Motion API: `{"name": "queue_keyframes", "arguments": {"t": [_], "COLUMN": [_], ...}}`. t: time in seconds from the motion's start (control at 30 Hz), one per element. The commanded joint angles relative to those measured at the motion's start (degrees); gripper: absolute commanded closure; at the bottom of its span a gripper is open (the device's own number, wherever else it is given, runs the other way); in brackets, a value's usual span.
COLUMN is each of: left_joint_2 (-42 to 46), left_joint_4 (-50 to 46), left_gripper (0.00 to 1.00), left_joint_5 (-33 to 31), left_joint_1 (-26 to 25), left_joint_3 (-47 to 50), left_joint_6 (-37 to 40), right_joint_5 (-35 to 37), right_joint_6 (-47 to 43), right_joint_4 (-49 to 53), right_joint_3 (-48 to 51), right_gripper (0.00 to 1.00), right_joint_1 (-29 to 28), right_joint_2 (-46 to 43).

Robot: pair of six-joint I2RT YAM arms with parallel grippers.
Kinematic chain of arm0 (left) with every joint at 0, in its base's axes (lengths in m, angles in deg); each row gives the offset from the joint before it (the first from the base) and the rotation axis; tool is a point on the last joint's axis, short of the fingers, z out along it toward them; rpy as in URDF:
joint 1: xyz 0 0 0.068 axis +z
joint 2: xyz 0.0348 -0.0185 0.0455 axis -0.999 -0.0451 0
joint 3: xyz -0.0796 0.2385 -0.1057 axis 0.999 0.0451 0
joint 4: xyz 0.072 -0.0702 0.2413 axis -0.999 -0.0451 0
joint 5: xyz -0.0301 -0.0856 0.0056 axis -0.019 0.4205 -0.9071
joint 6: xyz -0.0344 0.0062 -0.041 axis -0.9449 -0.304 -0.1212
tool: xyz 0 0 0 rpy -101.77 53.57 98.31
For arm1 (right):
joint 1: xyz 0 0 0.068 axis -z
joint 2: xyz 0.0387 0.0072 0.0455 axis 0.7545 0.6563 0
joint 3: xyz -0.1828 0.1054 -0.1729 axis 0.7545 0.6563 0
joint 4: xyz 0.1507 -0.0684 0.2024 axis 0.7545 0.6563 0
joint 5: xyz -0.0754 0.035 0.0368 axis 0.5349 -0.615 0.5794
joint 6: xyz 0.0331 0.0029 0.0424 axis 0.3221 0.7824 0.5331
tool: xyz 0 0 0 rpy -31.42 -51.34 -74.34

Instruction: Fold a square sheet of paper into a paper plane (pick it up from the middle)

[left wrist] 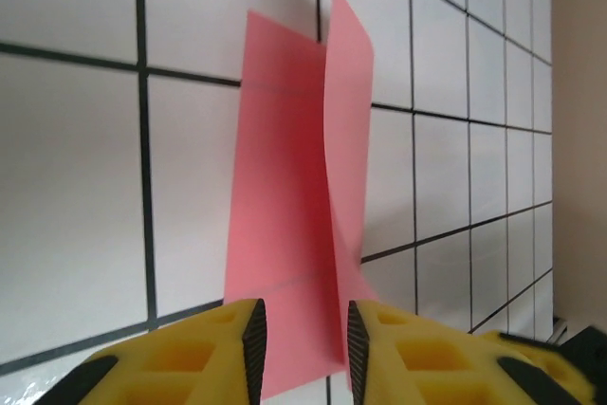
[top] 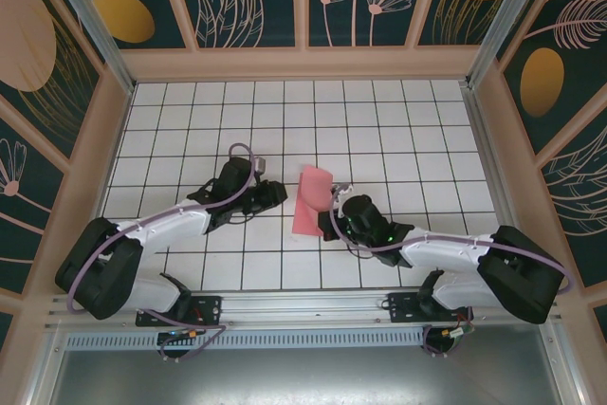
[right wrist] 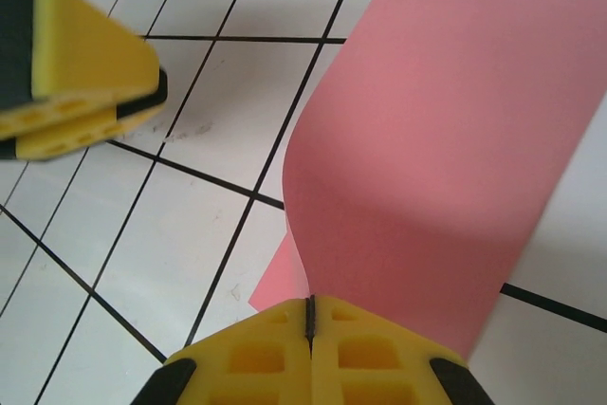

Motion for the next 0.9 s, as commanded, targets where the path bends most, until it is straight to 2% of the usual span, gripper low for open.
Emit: {"name": "queue_keyframes", "arguments": {"t": [0.0,0.37,0.87], "left_joint_2": [-0.6,-6.5,-11.9], "left_joint_4": [2.8,3.3,1.1], "left_gripper": [0.72,0.78,0.81], "left_joint_5": [4.2,7.4,4.9], "left_joint_1": [-0.7,-5.7,-8.1], "left_joint_3": [0.6,-0.3,-0.9], "left_joint_6": [0.9,3.0,4.3], "right_joint_5": [-5.0,-12.6,-8.2], "right_joint_6": [1.8,3.8,1.5], "right_joint_4": [-4.8,-3.1,7.9], "right_joint_3": [1.0,0.5,-7.4], "right_gripper": [0.96,0.95,0.95], "right_joint_1": [1.5,7.9,8.6], "right_joint_2": [-0.9,2.0,10.4]}}
